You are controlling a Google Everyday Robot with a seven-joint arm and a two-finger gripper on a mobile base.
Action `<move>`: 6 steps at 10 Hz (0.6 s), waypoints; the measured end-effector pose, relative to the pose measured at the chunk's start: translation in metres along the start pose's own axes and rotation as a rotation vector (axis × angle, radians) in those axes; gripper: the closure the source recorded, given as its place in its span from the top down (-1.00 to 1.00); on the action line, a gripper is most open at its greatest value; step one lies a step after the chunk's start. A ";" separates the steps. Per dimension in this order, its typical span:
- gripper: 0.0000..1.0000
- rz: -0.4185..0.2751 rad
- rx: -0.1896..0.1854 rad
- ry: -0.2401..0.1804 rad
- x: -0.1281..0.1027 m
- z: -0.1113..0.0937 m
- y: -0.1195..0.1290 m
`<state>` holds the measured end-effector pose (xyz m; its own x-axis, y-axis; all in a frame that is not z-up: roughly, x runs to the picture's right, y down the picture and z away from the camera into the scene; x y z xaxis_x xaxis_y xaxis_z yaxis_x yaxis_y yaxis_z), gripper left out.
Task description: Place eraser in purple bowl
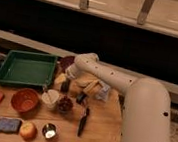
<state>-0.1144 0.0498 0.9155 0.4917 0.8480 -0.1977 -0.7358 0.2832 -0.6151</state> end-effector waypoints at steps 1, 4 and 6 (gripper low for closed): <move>0.60 0.010 0.012 0.005 0.002 0.003 -0.005; 0.60 0.060 0.042 0.007 0.012 0.002 -0.027; 0.60 0.089 0.052 0.012 0.022 0.004 -0.035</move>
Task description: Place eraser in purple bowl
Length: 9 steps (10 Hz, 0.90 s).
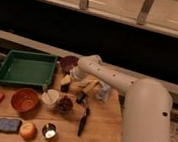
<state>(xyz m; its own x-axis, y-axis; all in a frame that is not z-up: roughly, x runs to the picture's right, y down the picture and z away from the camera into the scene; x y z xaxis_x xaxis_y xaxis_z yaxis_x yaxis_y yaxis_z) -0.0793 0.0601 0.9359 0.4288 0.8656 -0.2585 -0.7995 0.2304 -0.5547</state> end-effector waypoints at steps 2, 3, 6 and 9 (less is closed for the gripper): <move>0.60 0.003 -0.006 0.008 0.003 0.008 0.006; 0.60 -0.003 -0.011 0.011 0.002 0.013 0.012; 0.55 -0.009 -0.024 0.025 0.002 0.020 0.020; 0.04 -0.015 -0.023 0.028 0.004 0.018 0.019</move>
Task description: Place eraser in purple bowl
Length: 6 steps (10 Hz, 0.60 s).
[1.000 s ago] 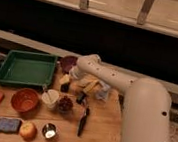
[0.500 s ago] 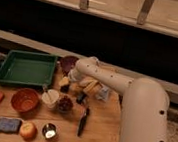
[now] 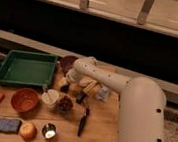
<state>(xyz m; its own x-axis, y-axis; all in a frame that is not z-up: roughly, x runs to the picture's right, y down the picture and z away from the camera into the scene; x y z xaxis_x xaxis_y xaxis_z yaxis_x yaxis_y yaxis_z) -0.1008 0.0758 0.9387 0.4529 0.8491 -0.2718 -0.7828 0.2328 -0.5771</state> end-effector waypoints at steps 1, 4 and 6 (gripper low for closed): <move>-0.16 0.002 -0.001 -0.004 -0.001 -0.001 0.000; -0.75 0.003 -0.001 0.003 0.001 -0.001 0.001; -1.00 0.001 -0.008 0.007 0.003 0.001 0.001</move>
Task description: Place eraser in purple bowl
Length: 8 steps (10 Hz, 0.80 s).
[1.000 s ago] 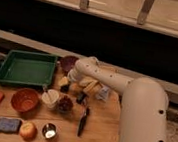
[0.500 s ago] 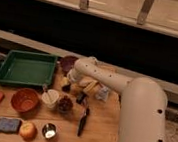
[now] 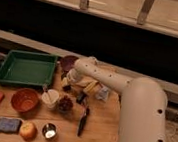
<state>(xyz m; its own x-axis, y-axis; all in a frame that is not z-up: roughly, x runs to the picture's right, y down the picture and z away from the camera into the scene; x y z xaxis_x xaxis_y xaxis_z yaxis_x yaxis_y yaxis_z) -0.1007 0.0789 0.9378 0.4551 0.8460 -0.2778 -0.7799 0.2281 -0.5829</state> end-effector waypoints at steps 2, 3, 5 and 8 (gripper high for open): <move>-1.00 -0.004 -0.003 -0.001 0.002 0.002 -0.001; -1.00 -0.006 -0.004 0.002 0.003 0.002 0.000; -1.00 -0.006 -0.004 0.003 0.004 0.001 0.000; -1.00 -0.020 0.009 -0.020 0.008 -0.021 -0.005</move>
<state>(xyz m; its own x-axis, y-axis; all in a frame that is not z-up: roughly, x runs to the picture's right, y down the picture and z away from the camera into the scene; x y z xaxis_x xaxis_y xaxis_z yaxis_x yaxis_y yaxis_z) -0.0845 0.0745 0.9227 0.4621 0.8505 -0.2512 -0.7746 0.2492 -0.5813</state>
